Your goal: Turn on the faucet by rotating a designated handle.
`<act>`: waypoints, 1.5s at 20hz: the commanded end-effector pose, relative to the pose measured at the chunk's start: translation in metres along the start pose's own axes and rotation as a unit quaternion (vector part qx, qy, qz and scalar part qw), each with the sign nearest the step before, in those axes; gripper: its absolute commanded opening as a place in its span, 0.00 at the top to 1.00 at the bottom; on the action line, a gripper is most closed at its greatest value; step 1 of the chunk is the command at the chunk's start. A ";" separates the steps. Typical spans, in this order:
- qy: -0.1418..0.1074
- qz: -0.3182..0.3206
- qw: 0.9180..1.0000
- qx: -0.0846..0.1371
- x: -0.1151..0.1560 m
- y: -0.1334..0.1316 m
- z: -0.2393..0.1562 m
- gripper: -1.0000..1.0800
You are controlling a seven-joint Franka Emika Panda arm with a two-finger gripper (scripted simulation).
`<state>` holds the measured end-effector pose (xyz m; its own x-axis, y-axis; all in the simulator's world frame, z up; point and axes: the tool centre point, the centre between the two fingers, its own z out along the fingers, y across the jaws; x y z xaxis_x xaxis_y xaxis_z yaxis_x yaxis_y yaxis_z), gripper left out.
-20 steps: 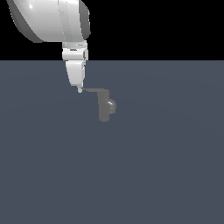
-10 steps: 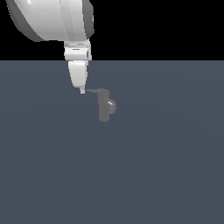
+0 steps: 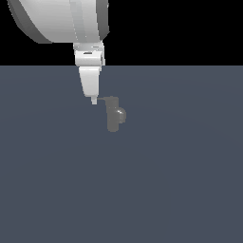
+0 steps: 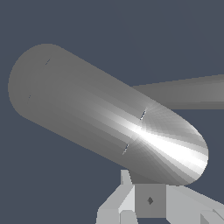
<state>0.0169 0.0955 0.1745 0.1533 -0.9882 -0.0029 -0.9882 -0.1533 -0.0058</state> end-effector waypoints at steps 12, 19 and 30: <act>0.001 0.004 1.000 -0.002 0.064 0.019 0.001 1.00; -0.005 -0.017 1.000 -0.001 0.059 0.018 -0.001 1.00; -0.002 -0.006 1.000 -0.002 0.104 -0.001 0.001 1.00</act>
<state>0.0238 0.0157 0.1749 0.1941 -0.9809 -0.0162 -0.9809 -0.1942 0.0094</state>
